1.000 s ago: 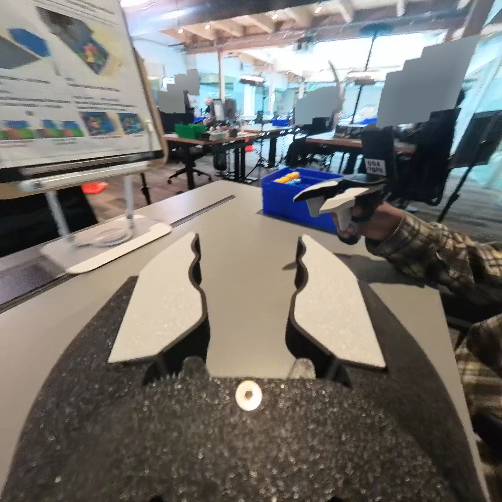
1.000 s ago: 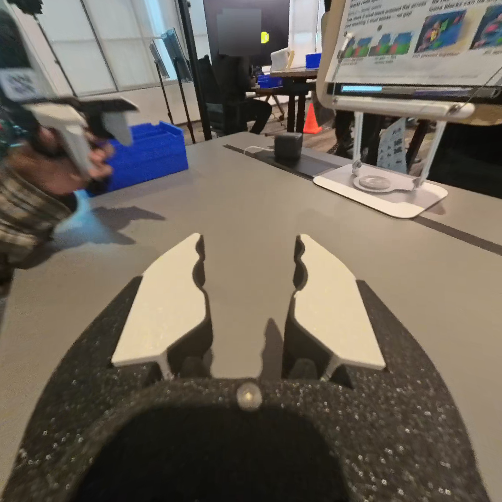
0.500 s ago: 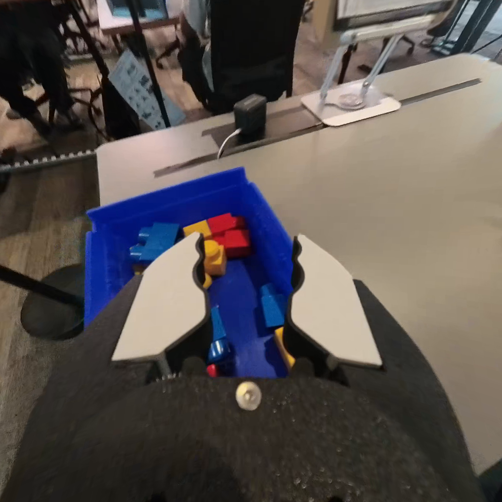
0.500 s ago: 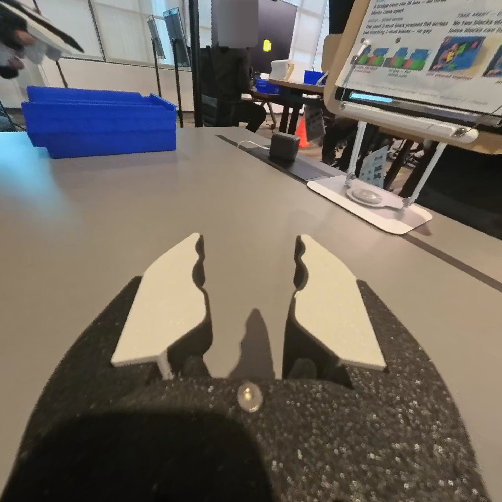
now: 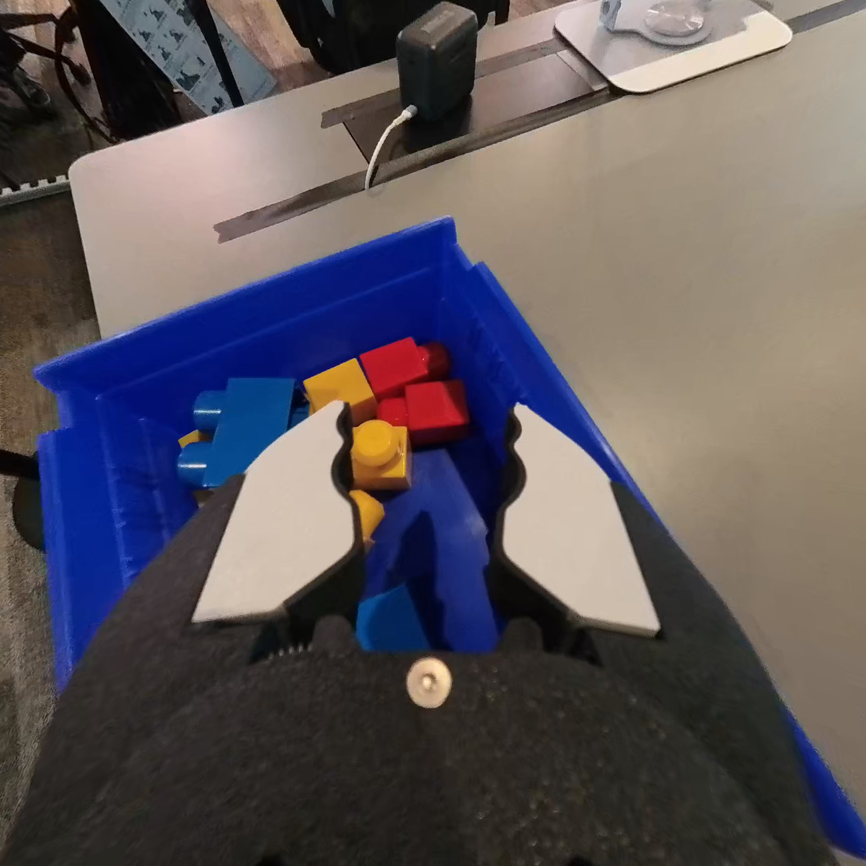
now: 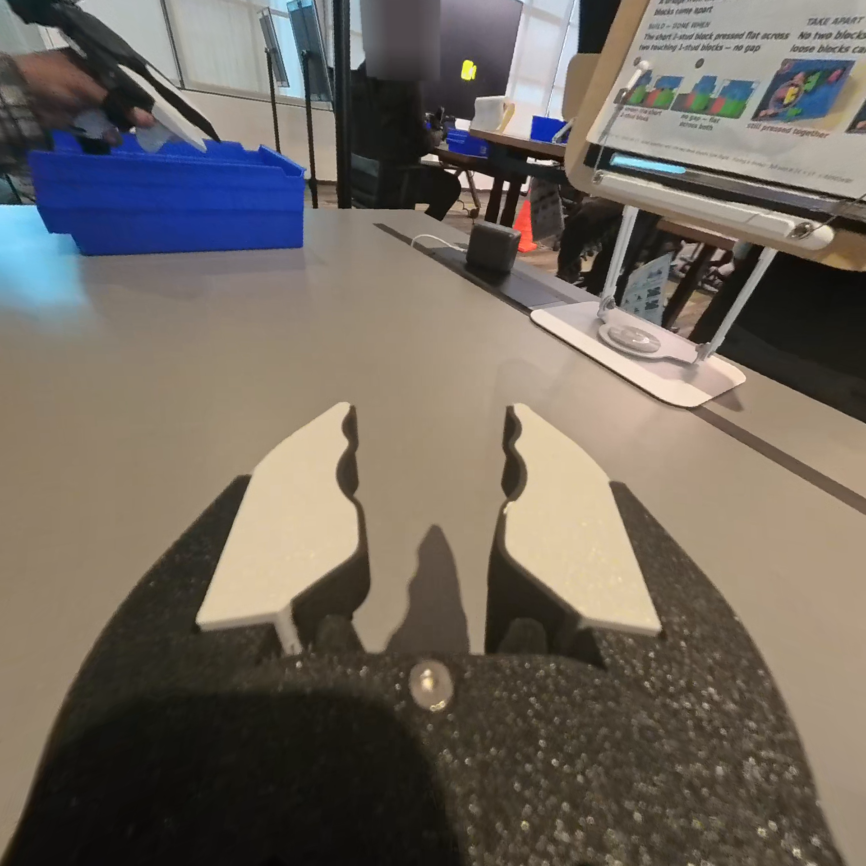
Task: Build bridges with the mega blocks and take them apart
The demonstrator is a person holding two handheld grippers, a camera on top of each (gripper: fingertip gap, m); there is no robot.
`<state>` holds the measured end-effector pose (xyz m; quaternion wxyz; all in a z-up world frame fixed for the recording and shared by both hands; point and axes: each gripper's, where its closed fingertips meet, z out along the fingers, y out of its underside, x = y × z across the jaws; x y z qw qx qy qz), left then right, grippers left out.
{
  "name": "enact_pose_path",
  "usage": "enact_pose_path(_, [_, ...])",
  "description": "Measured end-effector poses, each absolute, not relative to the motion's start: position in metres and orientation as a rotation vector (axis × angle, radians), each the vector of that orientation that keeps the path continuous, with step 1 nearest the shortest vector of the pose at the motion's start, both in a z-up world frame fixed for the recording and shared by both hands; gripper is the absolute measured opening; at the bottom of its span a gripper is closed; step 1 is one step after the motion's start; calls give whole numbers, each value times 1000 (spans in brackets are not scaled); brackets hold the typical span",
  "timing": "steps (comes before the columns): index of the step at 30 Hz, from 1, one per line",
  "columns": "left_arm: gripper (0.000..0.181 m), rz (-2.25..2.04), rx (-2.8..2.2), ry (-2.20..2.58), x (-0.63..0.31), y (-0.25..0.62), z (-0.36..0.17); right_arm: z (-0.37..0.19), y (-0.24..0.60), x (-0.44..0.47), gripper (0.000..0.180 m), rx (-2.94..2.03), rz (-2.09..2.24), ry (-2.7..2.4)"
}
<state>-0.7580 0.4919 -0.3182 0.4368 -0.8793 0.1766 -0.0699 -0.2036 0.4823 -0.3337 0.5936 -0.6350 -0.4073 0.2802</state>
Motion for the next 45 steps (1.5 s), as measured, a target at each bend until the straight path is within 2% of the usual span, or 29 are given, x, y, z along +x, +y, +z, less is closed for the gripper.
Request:
enact_pose_path(10, [63,-129,-2239,423,-762,492,-326,-325,474,-206,66,-1478,666,-933])
enact_pose_path(32, [62,-93,-2349,487,-754,407,-326,-324,465,-203,63,-1492,639,-941])
enact_pose_path(45, [62,-122,-2372,489,-749,407,-339,-327,468,-199,62,-1496,588,-964])
